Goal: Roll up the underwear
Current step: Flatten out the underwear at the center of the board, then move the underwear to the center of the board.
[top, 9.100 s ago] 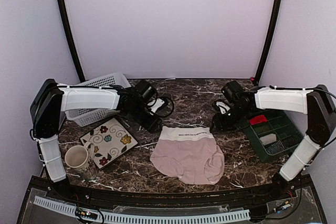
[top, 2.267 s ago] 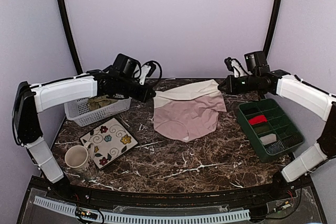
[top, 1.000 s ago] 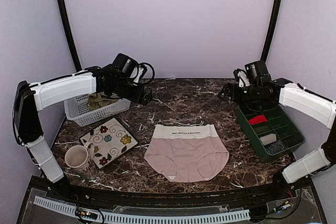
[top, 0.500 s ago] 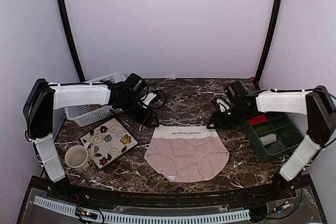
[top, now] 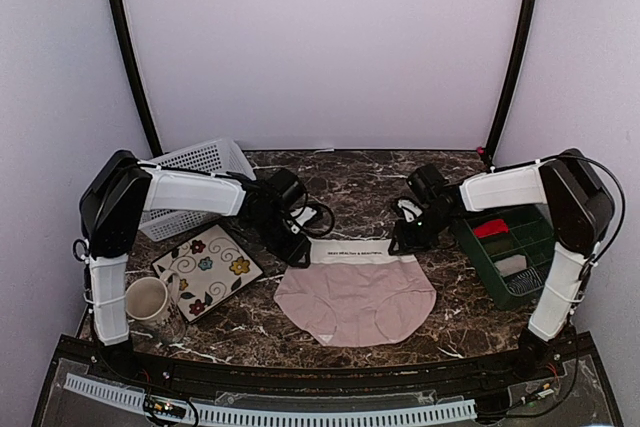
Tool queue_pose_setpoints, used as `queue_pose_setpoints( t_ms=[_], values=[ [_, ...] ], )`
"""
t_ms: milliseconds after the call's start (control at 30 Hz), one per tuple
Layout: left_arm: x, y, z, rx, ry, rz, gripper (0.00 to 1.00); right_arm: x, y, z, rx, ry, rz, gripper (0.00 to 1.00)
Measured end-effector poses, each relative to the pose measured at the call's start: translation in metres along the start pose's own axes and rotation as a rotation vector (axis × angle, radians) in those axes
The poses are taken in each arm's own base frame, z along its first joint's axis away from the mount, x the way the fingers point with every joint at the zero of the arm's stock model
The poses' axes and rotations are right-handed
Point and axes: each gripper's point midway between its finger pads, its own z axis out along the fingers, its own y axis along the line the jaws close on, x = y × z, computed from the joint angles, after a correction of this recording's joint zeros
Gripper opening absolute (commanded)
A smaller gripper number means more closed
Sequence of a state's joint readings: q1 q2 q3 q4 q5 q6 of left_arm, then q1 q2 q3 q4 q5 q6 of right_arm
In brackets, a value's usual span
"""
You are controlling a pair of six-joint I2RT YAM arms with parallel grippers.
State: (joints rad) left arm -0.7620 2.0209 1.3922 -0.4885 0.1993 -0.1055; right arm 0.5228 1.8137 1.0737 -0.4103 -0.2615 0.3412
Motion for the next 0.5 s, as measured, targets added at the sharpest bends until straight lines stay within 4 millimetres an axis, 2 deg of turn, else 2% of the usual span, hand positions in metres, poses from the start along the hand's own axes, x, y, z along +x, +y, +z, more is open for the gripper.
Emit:
queue_pose_setpoints(
  t_ms=[133,267,367,500],
  values=[
    [-0.013,0.017,0.003,-0.049,-0.014,-0.019,0.46,0.001,-0.008,-0.001,0.035,0.002,0.012,0.34],
    [-0.032,0.039,0.003,-0.096,-0.038,-0.034,0.55,0.007,-0.004,-0.007,0.012,0.01,0.028,0.42],
    [-0.048,0.051,0.0,-0.126,-0.055,-0.025,0.66,0.004,0.01,-0.027,-0.036,-0.026,0.032,0.43],
    [-0.067,0.057,-0.017,-0.139,-0.09,0.001,0.71,-0.027,0.035,-0.061,-0.105,-0.136,-0.013,0.41]
  ],
)
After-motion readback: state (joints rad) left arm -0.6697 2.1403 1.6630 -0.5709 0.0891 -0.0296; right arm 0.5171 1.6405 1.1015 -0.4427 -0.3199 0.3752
